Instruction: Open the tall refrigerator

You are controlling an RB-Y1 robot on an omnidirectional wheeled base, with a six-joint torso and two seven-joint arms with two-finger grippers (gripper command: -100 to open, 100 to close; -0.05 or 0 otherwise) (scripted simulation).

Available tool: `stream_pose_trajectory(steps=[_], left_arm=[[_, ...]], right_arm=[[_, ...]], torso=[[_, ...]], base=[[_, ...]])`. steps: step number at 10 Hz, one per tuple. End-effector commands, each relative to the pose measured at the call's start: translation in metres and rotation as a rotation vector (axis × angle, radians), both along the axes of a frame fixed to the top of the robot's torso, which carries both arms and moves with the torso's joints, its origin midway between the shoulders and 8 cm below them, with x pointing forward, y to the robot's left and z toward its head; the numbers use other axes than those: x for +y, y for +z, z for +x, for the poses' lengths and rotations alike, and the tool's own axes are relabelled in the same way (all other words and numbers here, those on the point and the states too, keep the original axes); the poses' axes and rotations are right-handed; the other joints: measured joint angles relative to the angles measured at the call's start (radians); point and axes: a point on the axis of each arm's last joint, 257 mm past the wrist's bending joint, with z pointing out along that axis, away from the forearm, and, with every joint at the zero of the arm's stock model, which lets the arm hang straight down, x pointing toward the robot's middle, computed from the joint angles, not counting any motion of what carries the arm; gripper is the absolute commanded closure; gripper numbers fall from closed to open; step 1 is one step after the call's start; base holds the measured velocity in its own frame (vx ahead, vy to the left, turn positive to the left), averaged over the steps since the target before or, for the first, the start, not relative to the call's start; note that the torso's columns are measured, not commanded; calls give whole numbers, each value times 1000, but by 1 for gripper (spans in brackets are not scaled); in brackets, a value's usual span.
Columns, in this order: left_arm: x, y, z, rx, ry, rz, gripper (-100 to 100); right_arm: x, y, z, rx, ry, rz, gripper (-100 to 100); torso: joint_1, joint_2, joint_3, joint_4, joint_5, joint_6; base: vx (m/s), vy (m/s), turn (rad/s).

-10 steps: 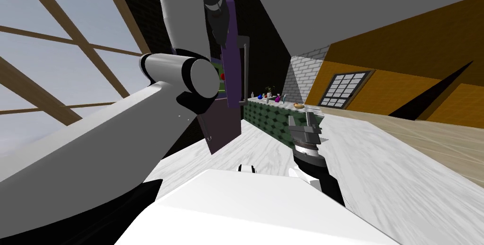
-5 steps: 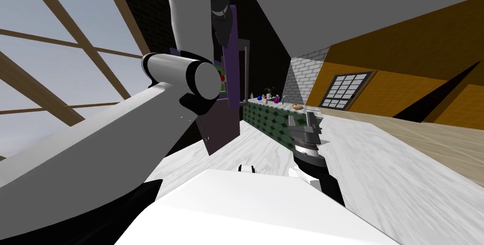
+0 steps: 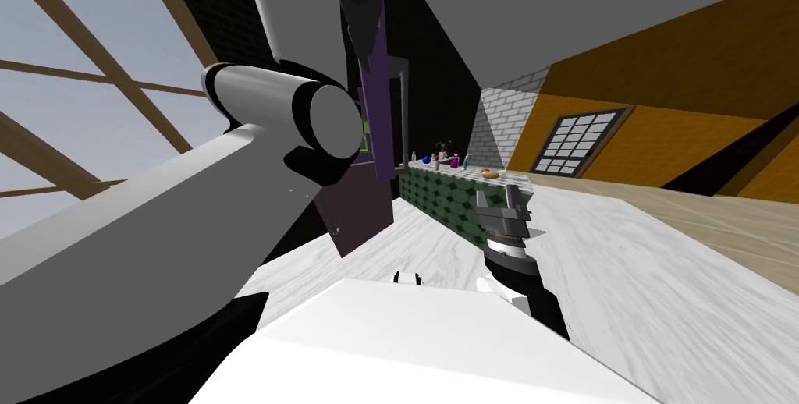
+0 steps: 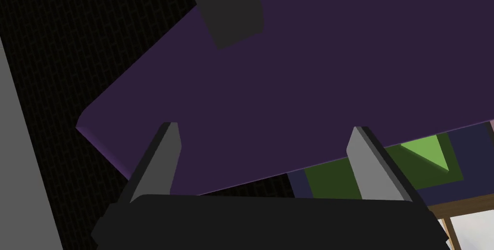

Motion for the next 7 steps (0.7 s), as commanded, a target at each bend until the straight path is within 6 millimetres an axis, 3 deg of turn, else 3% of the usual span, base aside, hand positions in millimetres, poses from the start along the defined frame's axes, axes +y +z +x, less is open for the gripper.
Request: stream_pose_trajectory(steps=[1,2,3,6,7], left_arm=[[-1,8,-14,0,3,20,-100],[-6,2,-12,13,-2,16,-100],[0,4,-7,0,2,10,100],[-6,-3,-5,18,-5,7,100],[22,1,2,18,28,21,100]], right_arm=[[0,0,0,0,0,0,0],[0,0,0,0,0,0,0],[0,0,0,0,0,0,0],[0,0,0,0,0,0,0],[0,0,0,0,0,0,0]], torso=[[-4,-1,-1,3,-2,0],[-8,-3,-5,5,-5,0],[-8,-1,-4,4,-5,1],[-4,2,-2,7,-3,-1],[-9,3,0,9,-5,0]], base=[[122,-80,-3],[18,-37,22],[-62,15,2],[-64,33,0],[-90,-134,-282]])
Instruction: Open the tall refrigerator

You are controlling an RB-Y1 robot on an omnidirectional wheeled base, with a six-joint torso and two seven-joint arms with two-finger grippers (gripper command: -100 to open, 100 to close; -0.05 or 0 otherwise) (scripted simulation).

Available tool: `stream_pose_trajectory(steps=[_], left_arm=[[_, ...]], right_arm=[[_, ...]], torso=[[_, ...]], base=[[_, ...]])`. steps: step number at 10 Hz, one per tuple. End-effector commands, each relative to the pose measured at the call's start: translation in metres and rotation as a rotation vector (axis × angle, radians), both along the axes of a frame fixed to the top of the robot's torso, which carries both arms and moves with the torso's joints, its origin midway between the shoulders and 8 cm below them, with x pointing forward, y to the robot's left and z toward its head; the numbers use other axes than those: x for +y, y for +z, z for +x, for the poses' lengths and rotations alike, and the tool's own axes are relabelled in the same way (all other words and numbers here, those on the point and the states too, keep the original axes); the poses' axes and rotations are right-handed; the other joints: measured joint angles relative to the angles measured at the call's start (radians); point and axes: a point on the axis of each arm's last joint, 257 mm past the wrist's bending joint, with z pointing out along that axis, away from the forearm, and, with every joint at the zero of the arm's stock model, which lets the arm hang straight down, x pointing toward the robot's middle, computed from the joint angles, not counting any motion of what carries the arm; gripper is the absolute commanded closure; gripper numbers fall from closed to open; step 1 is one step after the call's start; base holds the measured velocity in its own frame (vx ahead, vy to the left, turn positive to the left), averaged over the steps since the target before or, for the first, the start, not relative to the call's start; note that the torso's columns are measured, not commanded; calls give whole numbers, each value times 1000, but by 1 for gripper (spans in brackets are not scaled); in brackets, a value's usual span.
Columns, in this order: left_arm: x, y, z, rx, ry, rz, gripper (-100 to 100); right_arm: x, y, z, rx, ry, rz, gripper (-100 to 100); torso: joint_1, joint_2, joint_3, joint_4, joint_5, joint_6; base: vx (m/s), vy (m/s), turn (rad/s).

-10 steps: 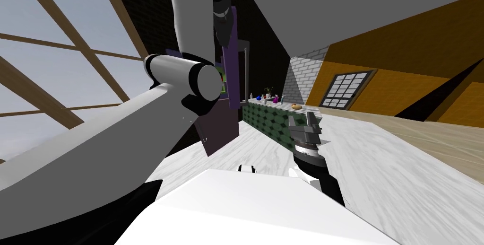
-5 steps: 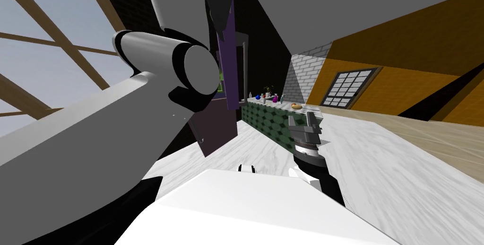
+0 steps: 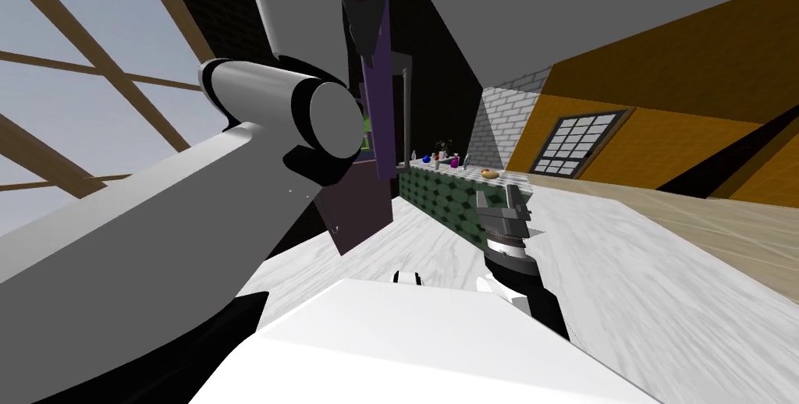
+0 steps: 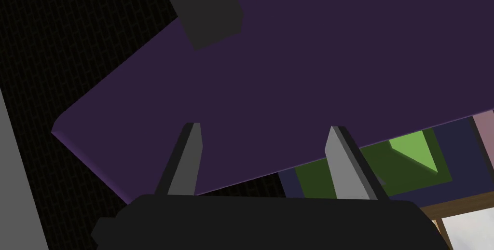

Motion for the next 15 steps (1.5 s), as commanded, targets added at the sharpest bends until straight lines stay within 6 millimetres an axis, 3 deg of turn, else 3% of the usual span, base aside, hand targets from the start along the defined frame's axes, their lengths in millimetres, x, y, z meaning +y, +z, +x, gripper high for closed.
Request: stream_pose_trajectory(steps=[1,3,4,6,7,9,11,13,14,15], left_arm=[[40,9,7,-11,48,5,100],[40,9,7,-11,48,5,100],[66,12,13,-13,80,23,100],[81,16,11,-19,98,10,100],[87,17,4,-4,100,20,-100],[114,31,-8,-5,118,34,-100],[118,32,-9,-7,123,29,-100],[148,45,-23,-8,143,36,-100],[150,45,-24,-9,144,35,-100],[165,51,-31,-9,154,37,-100]], right_arm=[[0,0,0,0,0,0,0],[0,0,0,0,0,0,0],[0,0,0,0,0,0,0],[0,0,0,0,0,0,0],[0,0,0,0,0,0,0],[0,0,0,0,0,0,0],[0,0,0,0,0,0,0],[0,0,0,0,0,0,0],[0,0,0,0,0,0,0],[0,0,0,0,0,0,0]], torso=[[-10,2,1,0,-3,2],[-5,5,7,0,-3,1],[0,6,6,1,-1,1],[-1,4,3,3,0,-1],[4,6,5,4,1,-1],[3,10,11,3,3,-2],[6,12,13,1,4,0],[4,11,10,4,2,0],[0,10,8,5,-1,1],[-2,10,8,5,-2,2]], base=[[-66,-155,-129],[-1,-59,32],[-22,-132,-234],[-20,-134,-95],[-9,-91,-66],[39,-131,-117],[21,-59,13],[17,-74,-100],[30,-81,-10],[57,-84,-61]])
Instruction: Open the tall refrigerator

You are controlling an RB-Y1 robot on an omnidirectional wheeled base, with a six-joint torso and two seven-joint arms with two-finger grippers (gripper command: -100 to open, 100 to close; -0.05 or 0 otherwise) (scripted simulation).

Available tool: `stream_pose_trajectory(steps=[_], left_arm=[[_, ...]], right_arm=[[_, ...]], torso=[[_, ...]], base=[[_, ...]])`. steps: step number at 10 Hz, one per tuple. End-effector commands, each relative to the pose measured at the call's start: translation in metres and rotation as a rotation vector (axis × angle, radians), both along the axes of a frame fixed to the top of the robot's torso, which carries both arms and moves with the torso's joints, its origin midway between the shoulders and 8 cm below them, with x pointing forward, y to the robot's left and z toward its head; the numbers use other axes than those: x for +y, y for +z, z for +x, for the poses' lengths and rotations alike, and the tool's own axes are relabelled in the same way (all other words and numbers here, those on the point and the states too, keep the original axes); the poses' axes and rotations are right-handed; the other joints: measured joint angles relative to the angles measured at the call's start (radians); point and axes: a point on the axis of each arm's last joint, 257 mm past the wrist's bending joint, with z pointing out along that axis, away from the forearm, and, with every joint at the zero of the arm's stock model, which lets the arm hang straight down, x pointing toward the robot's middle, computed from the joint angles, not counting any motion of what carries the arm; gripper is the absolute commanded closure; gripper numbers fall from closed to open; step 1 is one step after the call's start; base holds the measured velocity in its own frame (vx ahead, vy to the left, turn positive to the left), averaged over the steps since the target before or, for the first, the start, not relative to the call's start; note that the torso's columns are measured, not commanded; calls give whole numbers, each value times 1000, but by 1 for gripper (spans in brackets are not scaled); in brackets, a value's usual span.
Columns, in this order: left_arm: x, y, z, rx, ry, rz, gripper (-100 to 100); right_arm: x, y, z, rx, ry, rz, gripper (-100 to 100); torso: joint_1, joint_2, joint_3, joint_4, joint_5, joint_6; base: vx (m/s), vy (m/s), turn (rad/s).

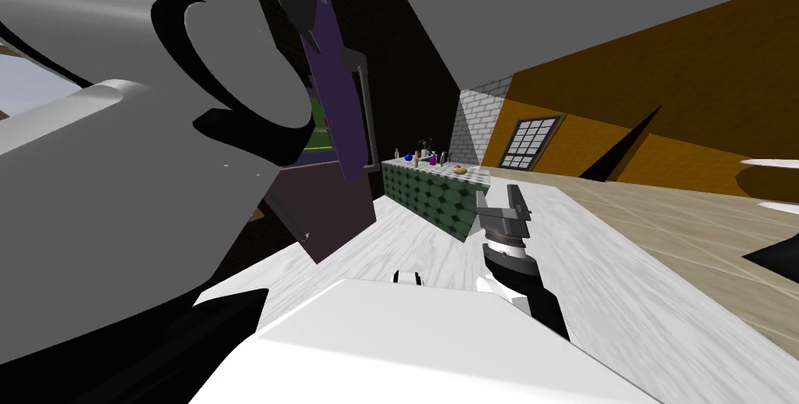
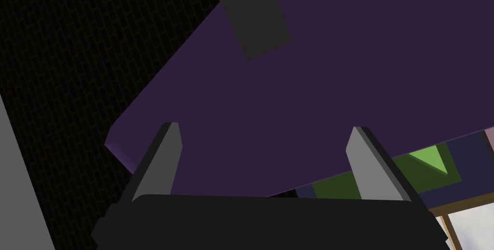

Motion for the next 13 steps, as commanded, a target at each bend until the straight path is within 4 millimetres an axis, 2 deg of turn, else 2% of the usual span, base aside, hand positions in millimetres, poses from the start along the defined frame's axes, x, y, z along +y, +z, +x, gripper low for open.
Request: stream_pose_trajectory(steps=[1,2,5,7,8,9,13], left_arm=[[36,17,-17,-17,19,10,-100],[38,18,-18,-18,22,7,-100],[82,29,-43,-17,40,8,-100],[85,29,-43,-18,43,5,-100],[83,23,-39,2,41,1,-100],[82,23,-41,2,40,0,0],[79,25,-43,0,37,2,0]], right_arm=[[0,0,0,0,0,0,0],[0,0,0,0,0,0,0],[0,0,0,0,0,0,0],[0,0,0,0,0,0,0],[0,0,0,0,0,0,0],[0,0,0,0,0,0,0],[0,0,0,0,0,0,0]], torso=[[-1,0,0,0,0,0],[-2,0,-1,0,-1,1],[1,-1,-1,0,0,0],[2,-1,-1,-1,1,1],[5,2,0,0,1,1],[5,4,3,-1,3,1],[3,8,10,0,5,-1]], base=[[31,-120,-83],[11,-84,-35],[53,-101,-87],[27,-60,-13],[-13,-16,19],[-23,-16,15],[-19,-11,11]])
